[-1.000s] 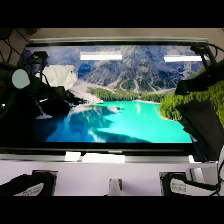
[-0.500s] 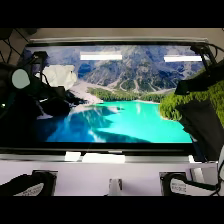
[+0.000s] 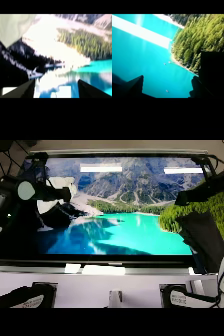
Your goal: Fold the shirts.
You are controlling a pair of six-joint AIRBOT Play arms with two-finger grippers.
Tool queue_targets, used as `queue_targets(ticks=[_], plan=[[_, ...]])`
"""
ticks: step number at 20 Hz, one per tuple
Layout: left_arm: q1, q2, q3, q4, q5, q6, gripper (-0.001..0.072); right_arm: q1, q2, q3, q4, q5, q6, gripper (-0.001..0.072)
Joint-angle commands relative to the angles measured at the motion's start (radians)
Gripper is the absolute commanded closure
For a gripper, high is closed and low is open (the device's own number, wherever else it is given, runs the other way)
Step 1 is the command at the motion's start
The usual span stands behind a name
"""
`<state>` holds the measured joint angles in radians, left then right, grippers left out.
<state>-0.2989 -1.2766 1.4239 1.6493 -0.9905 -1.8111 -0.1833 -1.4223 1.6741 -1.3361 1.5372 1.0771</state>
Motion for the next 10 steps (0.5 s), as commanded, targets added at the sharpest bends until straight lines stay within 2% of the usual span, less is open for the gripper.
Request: queue_targets(ticks=[1, 3, 5, 7, 10], plan=[[0.102, -0.103, 0.103, 0.001, 0.146, -0.071, 0.0116, 0.001, -0.001, 0.001, 0.030, -0.041, 0.058, 0.0041], [0.242, -0.240, 0.231, -0.092, -0.027, -0.030, 0.0092, 0.001, -0.001, 0.001, 0.078, -0.027, 0.076, 0.0040], [0.383, -0.358, 0.304, -0.199, -0.176, -0.039, 0.0092, 0.001, -0.001, 0.001, 0.117, -0.014, 0.075, 0.0040], [0.483, -0.430, 0.294, -0.334, -0.202, -0.052, 0.0092, 0.001, -0.001, 0.001, 0.130, -0.008, 0.074, 0.0041], [0.544, -0.496, 0.245, -0.419, -0.198, -0.051, 0.0092, 0.001, -0.001, 0.001, 0.139, -0.008, 0.072, 0.0041]])
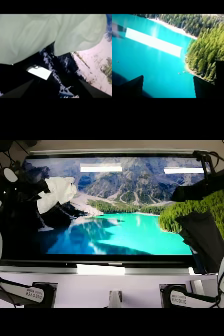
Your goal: Fold the shirts.
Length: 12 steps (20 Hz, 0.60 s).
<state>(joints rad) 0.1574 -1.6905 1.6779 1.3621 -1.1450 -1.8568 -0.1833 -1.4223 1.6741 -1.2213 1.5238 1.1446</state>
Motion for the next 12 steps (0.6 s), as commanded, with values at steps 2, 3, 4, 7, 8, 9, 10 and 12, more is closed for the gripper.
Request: queue_targets(ticks=[2, 3, 4, 7, 8, 9, 10, 12], plan=[[0.092, -0.113, -0.034, -0.136, -0.013, -0.003, 0.0092, 0.001, -0.001, 0.001, 0.024, 0.005, 0.005, 0.0041], [0.090, -0.126, -0.041, -0.136, 0.026, -0.003, 0.0092, 0.001, -0.001, 0.001, 0.024, 0.005, 0.005, 0.0041], [0.087, -0.137, -0.042, -0.136, 0.071, 0.005, 0.0092, 0.001, -0.001, 0.001, 0.025, 0.005, 0.005, 0.0041], [0.074, -0.161, -0.042, -0.135, 0.190, 0.007, 0.0092, 0.001, -0.001, 0.001, 0.047, 0.006, 0.005, 0.0041], [0.066, -0.172, -0.042, -0.135, 0.215, 0.029, 0.0092, 0.001, -0.001, 0.001, 0.053, 0.006, 0.005, 0.0041], [0.057, -0.180, -0.042, -0.130, 0.238, 0.057, 0.0094, 0.001, -0.001, 0.001, 0.060, 0.006, 0.006, 0.0041], [0.047, -0.187, -0.042, -0.119, 0.266, 0.077, 0.0094, 0.001, -0.001, 0.001, 0.068, 0.005, 0.006, 0.0041], [0.026, -0.195, -0.042, -0.090, 0.315, 0.095, 0.0096, 0.001, -0.001, 0.001, 0.079, 0.005, 0.006, 0.0041]])
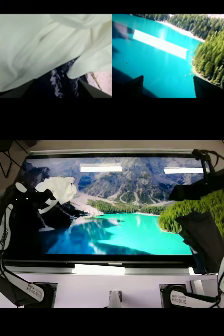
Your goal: Fold the shirts.
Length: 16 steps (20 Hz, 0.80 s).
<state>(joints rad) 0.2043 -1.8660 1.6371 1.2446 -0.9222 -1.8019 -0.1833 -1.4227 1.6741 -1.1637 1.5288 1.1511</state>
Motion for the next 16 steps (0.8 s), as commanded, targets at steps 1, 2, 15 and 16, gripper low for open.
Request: queue_targets(ticks=[1, 2, 15, 16], plan=[[-0.030, -0.024, -0.001, 0.040, 0.105, 0.040, 0.0097, 0.001, 0.000, 0.001, 0.026, 0.000, 0.002, 0.0041], [-0.037, -0.029, -0.001, 0.053, 0.111, 0.039, 0.0099, 0.001, 0.000, 0.001, 0.037, 0.000, 0.002, 0.0041], [-0.042, -0.064, -0.001, 0.191, -0.015, 0.060, 0.0680, 0.001, 0.000, 0.001, 0.100, 0.023, 0.002, 0.0041], [-0.042, -0.058, -0.001, 0.193, -0.027, 0.063, 0.0681, 0.001, 0.000, 0.001, 0.100, 0.023, 0.002, 0.0041]])
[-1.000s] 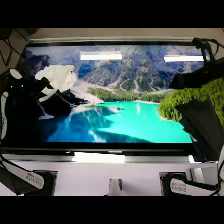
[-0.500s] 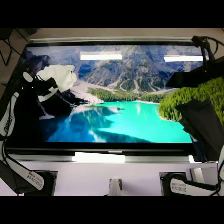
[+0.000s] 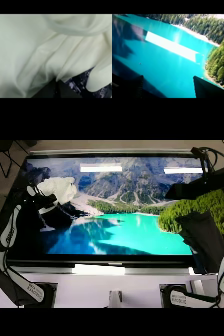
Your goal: Fold the shirts.
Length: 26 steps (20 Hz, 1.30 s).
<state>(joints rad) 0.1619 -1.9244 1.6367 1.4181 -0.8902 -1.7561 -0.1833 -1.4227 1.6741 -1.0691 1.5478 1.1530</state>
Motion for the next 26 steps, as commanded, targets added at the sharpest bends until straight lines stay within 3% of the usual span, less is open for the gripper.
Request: queue_targets(ticks=[1, 5, 9, 13, 16, 21, 24, 25, 26], plan=[[-0.001, 0.012, 0.000, 0.019, -0.061, 0.018, 0.0681, 0.001, 0.000, 0.001, 0.005, 0.002, 0.000, 0.0041], [-0.048, 0.164, 0.000, 0.019, -0.002, 0.107, 0.0682, 0.001, 0.000, 0.001, 0.000, -0.063, 0.000, 0.0036], [-0.177, 0.465, 0.000, 0.018, 0.113, 0.110, 0.0682, 0.001, 0.000, 0.001, -0.041, -0.117, -0.066, 0.0041], [-0.435, 0.787, -0.001, 0.019, 0.137, 0.133, 0.0681, 0.001, 0.040, 0.032, -0.017, 0.002, -0.190, 0.0040], [-0.674, 0.908, -0.031, 0.019, 0.117, 0.132, 0.0682, 0.000, 0.151, 0.077, -0.100, -0.029, -0.193, 0.0038], [-0.903, 0.844, -0.267, 0.019, 0.154, -0.004, 0.0682, 0.000, 0.385, 0.120, -0.290, -0.206, -0.087, 0.0040], [-0.944, 0.698, -0.391, -0.021, 0.211, -0.228, 0.0678, 0.000, 0.460, 0.120, -0.305, -0.192, -0.122, 0.0050], [-0.948, 0.649, -0.388, -0.084, 0.210, -0.233, 0.0661, 0.000, 0.465, 0.120, -0.305, -0.175, -0.167, 0.0062], [-0.948, 0.607, -0.380, -0.164, 0.207, -0.202, 0.0472, 0.000, 0.465, 0.119, -0.306, -0.150, -0.199, 0.0062]])
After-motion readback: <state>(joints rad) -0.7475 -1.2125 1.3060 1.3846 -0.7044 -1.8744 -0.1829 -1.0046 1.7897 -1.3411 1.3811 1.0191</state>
